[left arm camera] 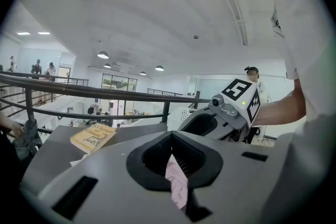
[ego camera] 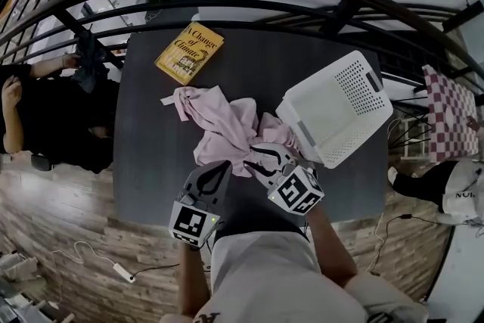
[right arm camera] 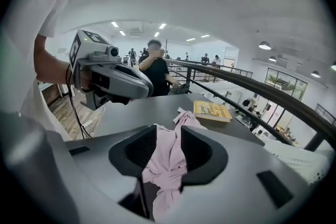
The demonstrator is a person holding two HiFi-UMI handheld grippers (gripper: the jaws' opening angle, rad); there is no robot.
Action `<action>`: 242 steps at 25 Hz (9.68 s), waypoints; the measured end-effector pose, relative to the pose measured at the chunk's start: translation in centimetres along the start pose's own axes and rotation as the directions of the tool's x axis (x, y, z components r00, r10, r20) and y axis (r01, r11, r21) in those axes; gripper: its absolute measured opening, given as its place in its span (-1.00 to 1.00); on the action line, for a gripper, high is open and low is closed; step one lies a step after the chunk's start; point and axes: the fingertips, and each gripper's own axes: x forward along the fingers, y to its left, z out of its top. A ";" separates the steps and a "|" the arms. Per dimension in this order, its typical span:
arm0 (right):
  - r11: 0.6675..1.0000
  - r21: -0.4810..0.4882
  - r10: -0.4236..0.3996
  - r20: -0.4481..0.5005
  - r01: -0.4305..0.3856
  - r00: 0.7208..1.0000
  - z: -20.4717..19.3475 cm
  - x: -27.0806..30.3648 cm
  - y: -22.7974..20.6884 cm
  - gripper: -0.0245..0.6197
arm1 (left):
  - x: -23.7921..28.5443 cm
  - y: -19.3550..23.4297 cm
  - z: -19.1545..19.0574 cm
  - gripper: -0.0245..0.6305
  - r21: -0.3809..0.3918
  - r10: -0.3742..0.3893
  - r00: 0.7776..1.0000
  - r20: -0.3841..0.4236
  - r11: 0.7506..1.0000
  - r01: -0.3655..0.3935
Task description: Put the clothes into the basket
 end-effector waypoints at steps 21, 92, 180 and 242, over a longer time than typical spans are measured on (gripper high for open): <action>0.987 -0.102 0.105 -0.195 -0.127 0.975 -7.2 6.4 3.8 0.09 | 0.2 0.6 -4.3 -0.92 -0.074 0.018 0.998 -0.062 0.997 -0.022; 0.994 0.097 -0.050 0.015 0.049 0.999 -4.0 4.5 1.1 -0.68 | -0.8 -0.1 -1.0 -0.92 -0.008 -0.001 1.000 -0.026 1.000 0.001; 0.819 0.262 -0.570 0.482 0.511 0.665 11.1 -27.3 -12.0 -0.70 | 4.3 -13.1 20.3 -0.92 0.444 -0.342 0.930 0.138 0.860 0.250; 0.822 0.254 -0.528 0.009 0.509 0.849 -7.5 -20.0 -17.8 -0.69 | 19.1 -15.2 10.8 -0.92 0.250 -0.430 0.902 -0.038 0.870 0.425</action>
